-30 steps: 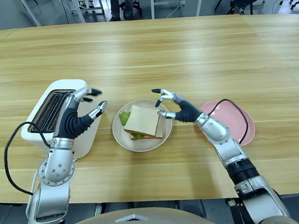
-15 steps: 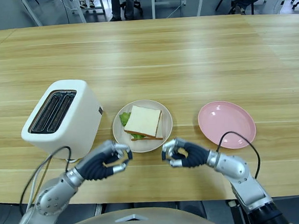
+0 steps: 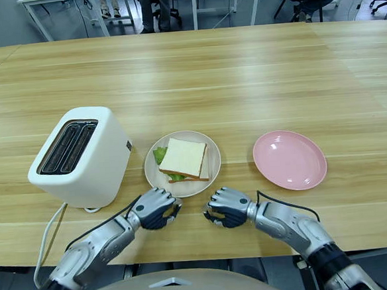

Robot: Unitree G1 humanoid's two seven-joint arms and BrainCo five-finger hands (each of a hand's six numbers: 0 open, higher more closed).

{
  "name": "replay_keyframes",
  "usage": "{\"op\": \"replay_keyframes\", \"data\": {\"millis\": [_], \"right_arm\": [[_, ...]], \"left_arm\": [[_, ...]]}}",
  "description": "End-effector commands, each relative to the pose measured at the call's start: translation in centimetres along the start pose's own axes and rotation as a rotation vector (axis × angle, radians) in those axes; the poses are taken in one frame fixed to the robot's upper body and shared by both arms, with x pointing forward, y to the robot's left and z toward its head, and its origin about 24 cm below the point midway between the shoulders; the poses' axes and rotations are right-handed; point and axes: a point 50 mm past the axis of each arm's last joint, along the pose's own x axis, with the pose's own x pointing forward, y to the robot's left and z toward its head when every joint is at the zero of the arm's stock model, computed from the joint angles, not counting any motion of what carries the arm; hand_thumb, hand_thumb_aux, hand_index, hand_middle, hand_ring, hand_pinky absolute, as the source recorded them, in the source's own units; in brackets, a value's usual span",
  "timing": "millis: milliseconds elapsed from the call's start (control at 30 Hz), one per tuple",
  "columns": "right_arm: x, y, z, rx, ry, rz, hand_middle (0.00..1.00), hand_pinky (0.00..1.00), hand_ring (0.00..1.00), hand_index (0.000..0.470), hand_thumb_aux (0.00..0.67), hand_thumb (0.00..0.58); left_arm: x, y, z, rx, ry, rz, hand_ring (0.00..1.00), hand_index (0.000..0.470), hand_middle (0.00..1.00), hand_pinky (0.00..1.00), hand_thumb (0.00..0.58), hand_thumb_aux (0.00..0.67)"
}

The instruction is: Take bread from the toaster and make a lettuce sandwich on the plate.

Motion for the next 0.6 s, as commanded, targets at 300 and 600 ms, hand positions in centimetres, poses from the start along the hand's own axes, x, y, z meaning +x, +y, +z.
{"op": "replay_keyframes", "data": {"millis": [300, 600], "right_arm": [[6.5, -3.5, -6.3, -0.180, 0.218, -0.167, 1.00, 1.00, 1.00, 0.460, 0.670, 0.580], [8.1, -7.0, -7.9, -0.236, 0.262, -0.284, 1.00, 1.00, 1.00, 0.460, 0.670, 0.580]], "left_arm": [[7.5, 2.4, -6.0, 0.172, 0.202, 0.105, 1.00, 0.460, 1.00, 1.00, 0.580, 0.670], [9.5, 5.7, -8.1, 0.207, 0.250, 0.250, 1.00, 0.460, 1.00, 1.00, 0.580, 0.670]]}}
